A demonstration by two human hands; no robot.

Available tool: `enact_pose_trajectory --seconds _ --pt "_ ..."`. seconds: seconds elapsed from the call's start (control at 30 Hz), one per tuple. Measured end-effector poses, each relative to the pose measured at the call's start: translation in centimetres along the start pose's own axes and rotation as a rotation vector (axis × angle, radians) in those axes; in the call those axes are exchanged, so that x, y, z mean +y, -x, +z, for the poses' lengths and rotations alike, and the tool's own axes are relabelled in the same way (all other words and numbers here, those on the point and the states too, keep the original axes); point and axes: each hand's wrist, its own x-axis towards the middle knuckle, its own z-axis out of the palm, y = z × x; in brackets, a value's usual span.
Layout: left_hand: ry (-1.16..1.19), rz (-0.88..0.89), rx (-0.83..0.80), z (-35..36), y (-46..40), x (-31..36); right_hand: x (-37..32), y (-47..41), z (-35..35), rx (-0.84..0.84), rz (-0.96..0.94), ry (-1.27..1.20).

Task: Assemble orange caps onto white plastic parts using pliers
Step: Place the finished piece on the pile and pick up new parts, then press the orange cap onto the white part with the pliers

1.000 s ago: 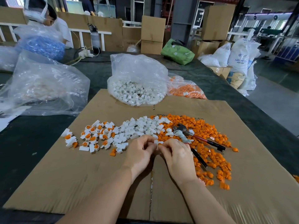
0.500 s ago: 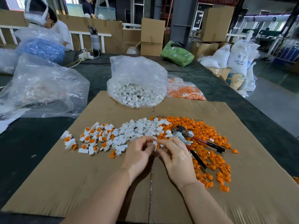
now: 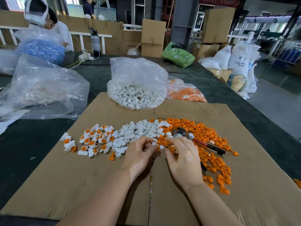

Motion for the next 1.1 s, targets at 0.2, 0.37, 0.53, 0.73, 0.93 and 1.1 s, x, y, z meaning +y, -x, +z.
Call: enact_pose_trajectory --seconds 0.2,0.37,0.53,0.73,0.93,1.1 --pt "0.026 -0.04 0.016 0.1 -0.4 0.1 2.8 -3.0 -2.8 -0.411 0.531 0.509" --pt "0.076 -0.086 0.061 0.4 -0.7 0.3 3.9 -4.2 -3.1 -0.658 0.643 0.528" --pt "0.109 -0.148 0.085 0.6 -1.1 0.8 3.4 -3.6 -2.6 -0.536 0.45 0.642" --pt "0.239 -0.23 0.105 -0.2 -1.4 1.2 1.5 -3.9 -3.6 -0.436 0.3 0.623" --pt "0.514 -0.32 0.077 -0.5 -1.6 2.6 -0.9 -4.7 -4.6 -0.682 0.426 -0.117" --pt "0.587 -0.413 0.138 -0.7 -2.2 3.0 -1.9 -4.4 -4.9 -0.78 0.706 -0.496"
